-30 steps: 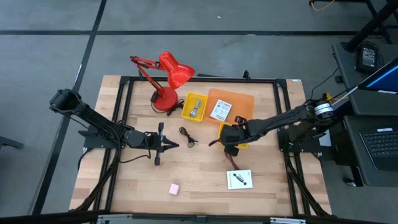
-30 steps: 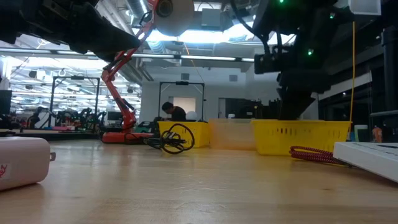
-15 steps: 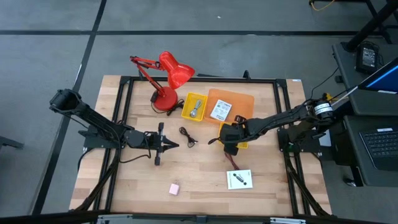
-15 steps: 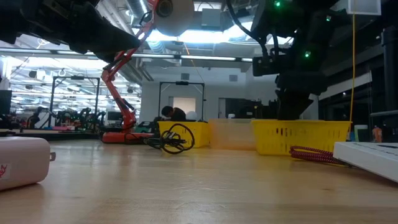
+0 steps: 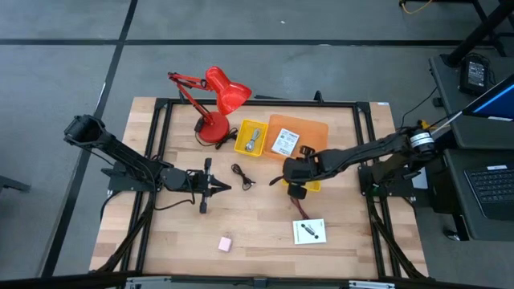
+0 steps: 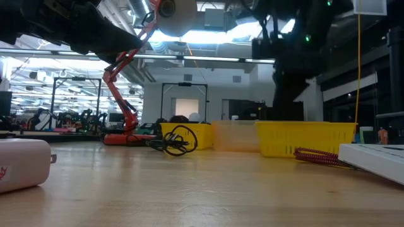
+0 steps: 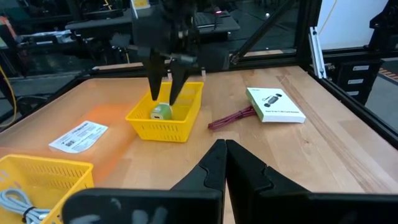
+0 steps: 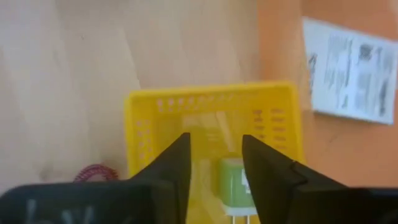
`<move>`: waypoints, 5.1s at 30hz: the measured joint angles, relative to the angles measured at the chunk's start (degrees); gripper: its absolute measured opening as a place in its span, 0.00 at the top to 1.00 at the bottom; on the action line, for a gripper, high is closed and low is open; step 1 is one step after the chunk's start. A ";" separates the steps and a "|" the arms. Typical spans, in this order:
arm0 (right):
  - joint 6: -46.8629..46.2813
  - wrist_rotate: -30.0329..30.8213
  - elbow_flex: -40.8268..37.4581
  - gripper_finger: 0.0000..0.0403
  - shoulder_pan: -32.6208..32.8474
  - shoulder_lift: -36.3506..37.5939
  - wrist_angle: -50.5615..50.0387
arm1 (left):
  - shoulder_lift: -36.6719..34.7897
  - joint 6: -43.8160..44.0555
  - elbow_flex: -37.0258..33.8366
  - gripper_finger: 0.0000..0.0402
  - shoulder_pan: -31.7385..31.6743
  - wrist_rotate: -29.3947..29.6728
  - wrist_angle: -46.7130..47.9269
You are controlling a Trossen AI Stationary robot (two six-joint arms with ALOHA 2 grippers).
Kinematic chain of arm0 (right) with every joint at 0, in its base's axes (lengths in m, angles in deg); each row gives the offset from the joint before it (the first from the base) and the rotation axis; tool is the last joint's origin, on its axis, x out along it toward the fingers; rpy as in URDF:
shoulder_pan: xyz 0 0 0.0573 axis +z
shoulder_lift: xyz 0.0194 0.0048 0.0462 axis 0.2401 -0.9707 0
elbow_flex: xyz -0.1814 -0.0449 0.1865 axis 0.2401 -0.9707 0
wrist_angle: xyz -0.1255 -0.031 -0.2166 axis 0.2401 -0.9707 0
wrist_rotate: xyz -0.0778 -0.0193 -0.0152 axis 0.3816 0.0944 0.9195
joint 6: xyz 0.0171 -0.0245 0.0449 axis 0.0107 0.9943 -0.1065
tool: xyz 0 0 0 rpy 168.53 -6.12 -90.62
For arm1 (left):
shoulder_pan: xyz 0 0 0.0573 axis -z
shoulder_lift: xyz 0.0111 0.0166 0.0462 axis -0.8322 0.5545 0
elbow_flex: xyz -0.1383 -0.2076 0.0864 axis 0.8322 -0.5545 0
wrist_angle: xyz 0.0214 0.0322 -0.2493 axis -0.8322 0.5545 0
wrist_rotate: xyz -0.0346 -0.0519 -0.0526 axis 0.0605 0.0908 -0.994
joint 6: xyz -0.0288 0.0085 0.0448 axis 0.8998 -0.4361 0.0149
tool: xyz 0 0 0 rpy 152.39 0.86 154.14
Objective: Pick and place items into bin
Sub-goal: Put the white box into the orange bin
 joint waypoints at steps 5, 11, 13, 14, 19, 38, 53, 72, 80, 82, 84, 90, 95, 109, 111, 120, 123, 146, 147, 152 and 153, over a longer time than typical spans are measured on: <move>2.78 1.74 2.83 0.82 1.19 1.85 0.28 | 0.00 0.00 0.00 0.99 0.00 0.03 0.05; 3.06 4.66 3.10 0.95 4.99 4.99 -0.41 | 0.00 0.28 0.01 0.99 0.00 -0.84 0.05; 2.89 4.68 2.59 0.99 7.29 6.79 -0.13 | 0.00 0.43 0.00 0.99 0.00 -2.16 0.05; 2.33 4.93 2.14 0.99 8.41 7.84 0.25 | 0.00 0.39 0.01 0.99 0.00 -2.53 0.03; -2.18 11.13 -1.37 0.99 14.53 12.34 4.08 | 0.02 -2.06 0.00 0.99 0.00 -3.89 -0.53; -15.26 12.81 -20.05 0.99 21.00 18.42 24.52 | 0.02 -2.62 0.02 1.00 0.00 -8.10 -1.17; -26.06 -8.44 -11.31 0.96 21.35 18.87 12.88 | 0.02 -2.75 0.02 0.99 0.00 -8.44 -1.15; -51.30 -1.50 -19.63 1.00 33.12 32.53 1.94 | 0.04 -6.29 0.00 0.99 0.06 -8.45 2.12; -52.94 -0.01 -29.08 1.00 33.83 40.97 7.06 | 0.04 -6.58 0.00 0.99 0.07 -8.45 3.32; -53.79 -0.01 -32.20 1.00 33.85 42.90 9.56 | 0.03 -6.57 0.00 0.99 0.07 -8.45 3.20; -55.53 -0.04 -35.23 1.00 33.85 44.49 12.70 | 0.04 -6.54 0.00 0.99 0.07 -8.44 3.20; -60.58 -0.07 -41.08 1.00 33.85 46.22 18.55 | 0.02 -6.54 0.00 0.99 0.07 -8.44 2.94; -61.59 -0.23 -42.37 1.00 33.85 46.15 18.00 | 0.02 -3.37 0.00 0.99 0.07 -8.44 2.67; -55.58 -1.02 -42.41 0.64 33.85 46.11 18.53 | 0.02 3.58 0.00 0.99 0.07 -8.02 2.68; -55.35 -1.61 -42.41 0.59 33.85 46.11 18.74 | 0.02 4.87 0.00 0.99 0.07 -8.00 2.68; -54.18 -3.06 -42.38 0.43 33.85 44.01 20.62 | 0.02 7.17 0.00 0.99 0.07 -7.98 2.68; -54.15 -3.62 -42.38 0.39 33.85 42.26 21.37 | 0.02 7.18 0.00 0.99 0.07 -7.80 2.68; -51.15 -5.67 -42.38 0.38 33.83 26.18 35.55 | 0.02 8.66 0.00 0.99 0.07 -6.86 2.68; -51.15 -5.87 -42.43 0.38 33.83 25.68 36.32 | 0.02 8.66 0.00 0.99 0.07 -6.86 2.68; -51.12 -6.14 -45.12 0.38 33.83 23.63 44.96 | 0.02 8.66 0.00 0.99 0.07 -6.86 2.68; -51.26 -6.13 -45.85 0.38 33.83 23.26 45.83 | 0.02 8.66 0.00 0.99 0.07 -6.86 2.68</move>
